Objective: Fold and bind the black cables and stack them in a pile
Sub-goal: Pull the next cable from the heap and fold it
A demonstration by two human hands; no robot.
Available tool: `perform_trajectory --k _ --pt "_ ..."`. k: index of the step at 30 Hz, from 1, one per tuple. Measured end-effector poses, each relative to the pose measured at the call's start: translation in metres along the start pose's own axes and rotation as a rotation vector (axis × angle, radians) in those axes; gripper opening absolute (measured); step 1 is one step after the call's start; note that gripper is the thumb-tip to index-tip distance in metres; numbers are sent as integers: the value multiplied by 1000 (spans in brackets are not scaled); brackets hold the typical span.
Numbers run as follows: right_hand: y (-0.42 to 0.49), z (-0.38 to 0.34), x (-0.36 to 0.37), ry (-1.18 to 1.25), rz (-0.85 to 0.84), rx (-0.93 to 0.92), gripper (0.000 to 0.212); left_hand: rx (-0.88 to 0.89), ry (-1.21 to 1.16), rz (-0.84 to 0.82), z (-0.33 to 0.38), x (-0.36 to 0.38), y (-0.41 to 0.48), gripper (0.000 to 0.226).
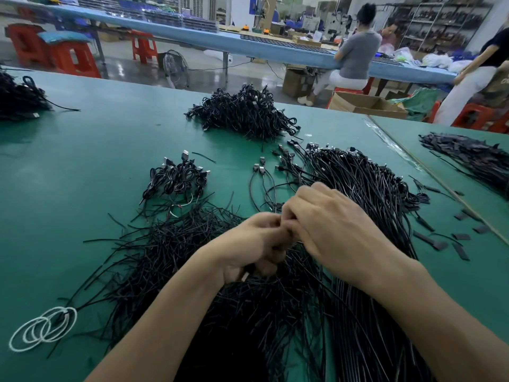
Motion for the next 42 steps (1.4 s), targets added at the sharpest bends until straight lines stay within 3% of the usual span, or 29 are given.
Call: perform_trajectory --k 3,5,9,12,15,18,22,27,29,31,34,38,42 --pt "-3 4 2 190 218 182 8 116 -296 103 6 2 5 9" --pt "-4 5 7 428 325 309 8 220 -346 164 8 4 5 16" --pt "0 6 21 1139 312 508 17 442 -98 229 12 3 4 27" --pt "3 8 28 1479 172 559 19 635 315 325 24 -4 -2 25" --pt "1 14 26 1508 112 550 23 672 598 403 33 -16 -5 25" --pt "1 17 22 1476 59 518 18 651 654 412 34 -26 -7 31" --pt "2 15 25 1454 1 494 15 615 517 384 31 -22 -5 40" --pt "0 16 39 1435 -45 530 22 587 54 292 34 -13 -5 39" --pt "-1 18 42 1428 -61 552 18 574 -10 270 32 -12 -7 35" --pt "0 22 44 1398 -57 585 20 594 47 288 32 -12 -8 34" --pt "1 28 41 1353 -1 606 21 626 256 308 33 -9 -9 7" --pt "2 34 35 1269 114 565 13 611 653 479 25 -13 -5 36" --pt "2 26 33 1279 129 481 15 552 563 585 21 -19 -5 34"
Point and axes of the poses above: each hand's wrist, its own y-axis towards the middle knuckle, its own x-axis out of the palm, z = x × y, the point moved 4 cm from there along y, towards the middle knuckle, and after that the axes turned 7 degrees about x, right-handed, at the moved point
